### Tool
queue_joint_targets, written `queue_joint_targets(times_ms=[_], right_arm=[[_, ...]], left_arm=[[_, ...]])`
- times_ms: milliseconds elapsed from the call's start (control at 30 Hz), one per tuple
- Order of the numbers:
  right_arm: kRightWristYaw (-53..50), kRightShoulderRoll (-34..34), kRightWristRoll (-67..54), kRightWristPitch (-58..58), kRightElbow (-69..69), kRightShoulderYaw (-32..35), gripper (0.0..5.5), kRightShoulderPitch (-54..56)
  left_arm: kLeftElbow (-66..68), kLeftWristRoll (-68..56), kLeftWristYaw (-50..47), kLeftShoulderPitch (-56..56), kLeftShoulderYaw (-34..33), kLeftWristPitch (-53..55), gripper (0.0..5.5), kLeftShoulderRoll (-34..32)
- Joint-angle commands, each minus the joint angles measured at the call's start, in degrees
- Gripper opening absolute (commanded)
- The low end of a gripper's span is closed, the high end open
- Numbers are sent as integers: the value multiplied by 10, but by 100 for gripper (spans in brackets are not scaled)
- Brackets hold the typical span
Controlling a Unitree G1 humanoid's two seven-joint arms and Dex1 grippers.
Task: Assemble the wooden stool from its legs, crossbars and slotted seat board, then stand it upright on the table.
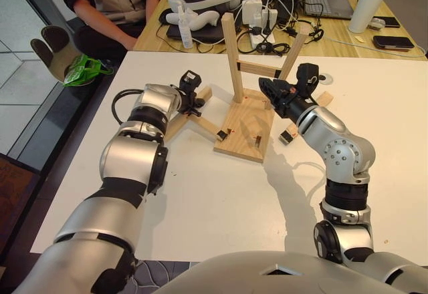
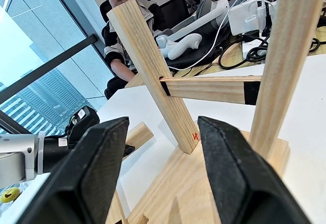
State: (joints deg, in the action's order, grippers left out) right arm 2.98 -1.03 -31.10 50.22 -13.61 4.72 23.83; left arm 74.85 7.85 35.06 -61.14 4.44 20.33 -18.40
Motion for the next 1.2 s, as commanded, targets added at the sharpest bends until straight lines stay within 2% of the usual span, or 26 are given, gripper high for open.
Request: queue_joint_targets(times_ms=[33, 200, 333, 500, 567, 633, 733, 967, 1200], right_arm=[[-1, 4, 1, 9, 0, 1, 253, 3], [4, 10, -1, 12, -4, 2, 253, 0], [14, 22, -5, 10, 3, 11, 253, 7], [70, 52, -56, 12, 19, 54, 253, 35], [109, 59, -117, 21, 25, 92, 287, 54], [131, 63, -198, 40, 45, 144, 317, 76], [164, 84, -292, 83, 63, 170, 356, 94], [191, 91, -392, 123, 95, 150, 356, 142], [206, 109, -424, 122, 106, 143, 356, 157]], left_arm=[[-13, -11, 3, -8, -17, 1, 104, -21], [-45, -46, 35, 1, -55, 15, 104, -71], [-136, -83, 87, 33, -81, 56, 104, -119], [-426, -190, 172, 147, -132, 191, 104, -168], [-516, -257, 199, 183, -172, 236, 104, -170], [-603, -325, 208, 211, -205, 287, 104, -160], [-702, -412, 183, 213, -225, 359, 104, -122], [-802, -541, 107, 163, -190, 432, 104, -4], [-830, -593, 88, 174, -162, 450, 104, 12]])
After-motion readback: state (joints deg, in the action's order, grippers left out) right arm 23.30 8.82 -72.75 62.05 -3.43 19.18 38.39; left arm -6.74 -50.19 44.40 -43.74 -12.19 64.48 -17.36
